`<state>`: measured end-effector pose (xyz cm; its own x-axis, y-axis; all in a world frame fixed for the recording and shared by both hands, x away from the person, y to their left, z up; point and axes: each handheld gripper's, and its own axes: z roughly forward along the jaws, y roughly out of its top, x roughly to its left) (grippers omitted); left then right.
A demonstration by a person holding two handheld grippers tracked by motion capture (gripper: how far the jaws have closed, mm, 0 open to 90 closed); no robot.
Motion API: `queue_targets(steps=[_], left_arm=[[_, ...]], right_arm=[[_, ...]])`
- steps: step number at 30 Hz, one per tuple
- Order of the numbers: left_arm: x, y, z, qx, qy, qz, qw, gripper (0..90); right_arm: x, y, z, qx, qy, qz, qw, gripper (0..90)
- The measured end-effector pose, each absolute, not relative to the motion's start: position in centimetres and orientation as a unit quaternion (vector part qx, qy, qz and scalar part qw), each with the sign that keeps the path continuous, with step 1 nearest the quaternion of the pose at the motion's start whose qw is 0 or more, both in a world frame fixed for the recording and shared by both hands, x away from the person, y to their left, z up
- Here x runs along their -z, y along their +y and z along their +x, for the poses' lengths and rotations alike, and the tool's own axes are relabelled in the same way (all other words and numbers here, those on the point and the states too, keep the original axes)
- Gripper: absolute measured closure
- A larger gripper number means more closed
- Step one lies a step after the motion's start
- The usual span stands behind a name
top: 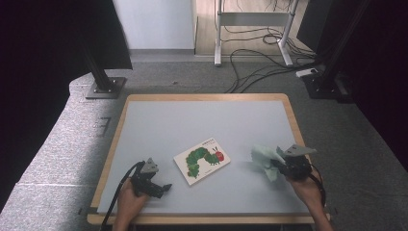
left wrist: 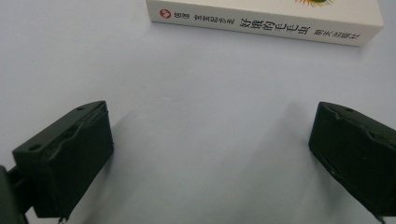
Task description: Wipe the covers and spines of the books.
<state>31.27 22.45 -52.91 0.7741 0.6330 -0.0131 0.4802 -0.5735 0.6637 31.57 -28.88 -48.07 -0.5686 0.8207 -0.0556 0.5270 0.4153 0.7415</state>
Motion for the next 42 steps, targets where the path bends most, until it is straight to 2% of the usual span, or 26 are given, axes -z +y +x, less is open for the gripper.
queue_targets(steps=[9,13,18,22,26,33,42], left_arm=[[52.9,22.4,31.3,-0.113,0.316,0.88,0.336,0.0],[52.9,22.4,31.3,-0.113,0.317,0.88,0.336,0.0],[52.9,22.5,31.3,-0.113,0.317,0.88,0.337,0.0],[52.9,22.4,31.3,-0.113,0.316,0.88,0.336,0.0],[52.9,22.4,31.3,-0.114,0.316,0.88,0.335,0.0],[52.9,22.4,31.3,-0.115,0.315,0.881,0.335,0.0],[52.8,22.1,31.3,-0.115,0.325,0.878,0.334,0.0]], right_arm=[[52.1,-29.8,30.8,-0.334,0.813,0.437,0.191,75.3],[52.3,-29.9,30.7,-0.342,0.809,0.439,0.189,72.1],[51.7,-29.6,30.8,-0.337,0.806,0.444,0.197,56.7],[50.7,-29.4,30.8,-0.344,0.803,0.442,0.206,40.5],[49.4,-28.7,30.9,-0.353,0.802,0.432,0.213,30.5],[48.1,-26.9,31.9,-0.364,0.816,0.4,0.205,20.8],[48.4,-24.2,33.8,-0.366,0.833,0.376,0.178,12.3]])
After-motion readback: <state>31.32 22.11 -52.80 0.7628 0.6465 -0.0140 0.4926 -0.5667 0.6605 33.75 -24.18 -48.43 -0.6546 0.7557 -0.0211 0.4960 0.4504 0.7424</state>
